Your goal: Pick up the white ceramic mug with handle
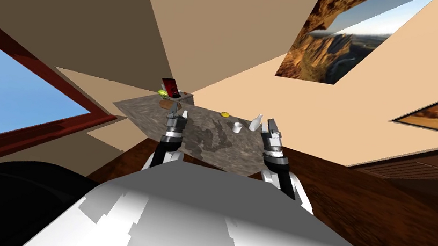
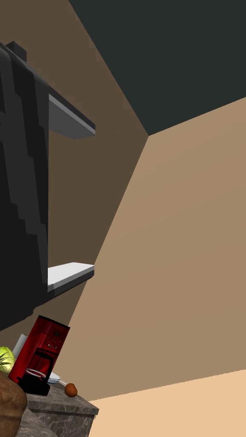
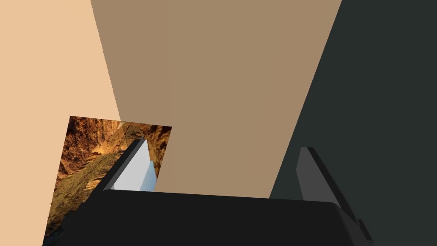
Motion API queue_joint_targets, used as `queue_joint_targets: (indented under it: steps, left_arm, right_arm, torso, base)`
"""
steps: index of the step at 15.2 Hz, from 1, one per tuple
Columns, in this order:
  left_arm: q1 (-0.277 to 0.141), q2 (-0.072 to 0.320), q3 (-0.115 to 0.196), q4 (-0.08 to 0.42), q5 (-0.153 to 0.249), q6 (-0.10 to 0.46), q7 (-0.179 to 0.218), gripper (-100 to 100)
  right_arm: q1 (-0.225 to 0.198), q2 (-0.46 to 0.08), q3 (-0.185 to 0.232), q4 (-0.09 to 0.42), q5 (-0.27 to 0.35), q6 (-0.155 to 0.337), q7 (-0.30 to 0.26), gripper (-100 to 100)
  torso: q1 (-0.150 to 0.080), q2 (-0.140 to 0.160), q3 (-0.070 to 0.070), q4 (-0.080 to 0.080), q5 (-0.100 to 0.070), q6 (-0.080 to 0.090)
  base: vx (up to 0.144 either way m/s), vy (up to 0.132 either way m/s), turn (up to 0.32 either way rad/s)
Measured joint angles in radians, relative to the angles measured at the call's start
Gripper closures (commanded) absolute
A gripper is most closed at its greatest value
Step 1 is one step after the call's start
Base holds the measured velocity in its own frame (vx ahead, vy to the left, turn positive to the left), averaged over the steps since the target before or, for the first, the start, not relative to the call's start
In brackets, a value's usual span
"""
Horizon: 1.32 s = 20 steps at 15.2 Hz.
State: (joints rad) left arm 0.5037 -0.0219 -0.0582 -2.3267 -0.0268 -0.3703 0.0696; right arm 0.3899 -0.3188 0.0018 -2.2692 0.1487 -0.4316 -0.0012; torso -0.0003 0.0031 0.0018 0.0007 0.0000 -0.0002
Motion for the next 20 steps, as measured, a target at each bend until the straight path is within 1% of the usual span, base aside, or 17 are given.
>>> queue_joint_targets:
  steps: [8, 12, 18, 20]
  left_arm:
    - [0.0, 0.0, 0.0, 0.0, 0.0, 0.0, 0.0, 0]
    - [0.0, 0.0, 0.0, 0.0, 0.0, 0.0, 0.0, 0]
    - [0.0, 0.0, 0.0, 0.0, 0.0, 0.0, 0.0, 0]
    - [0.0, 0.0, 0.0, 0.0, 0.0, 0.0, 0.0, 0]
  right_arm:
    - [-0.042, -0.162, 0.0, 0.08, 0.073, -0.053, -0.041, -100]
    - [-0.069, -0.251, 0.005, 0.135, 0.121, -0.085, -0.066, -100]
    - [-0.087, -0.381, 0.004, 0.196, 0.178, -0.127, -0.102, -100]
    - [-0.108, -0.429, 0.011, 0.239, 0.208, -0.147, -0.118, -100]
  torso:
    - [0.0, -0.002, -0.001, 0.0, 0.0, 0.0]
    - [0.001, -0.002, -0.001, -0.001, 0.0, 0.0]
    - [0.0, -0.004, -0.002, -0.001, 0.0, 0.0]
    - [0.001, -0.004, -0.002, -0.001, 0.0, 0.0]
  base:
    - [-0.026, 0.009, 0.101]
    - [-0.013, 0.011, 0.131]
    - [-0.001, 0.012, 0.138]
    - [0.007, 0.01, 0.129]
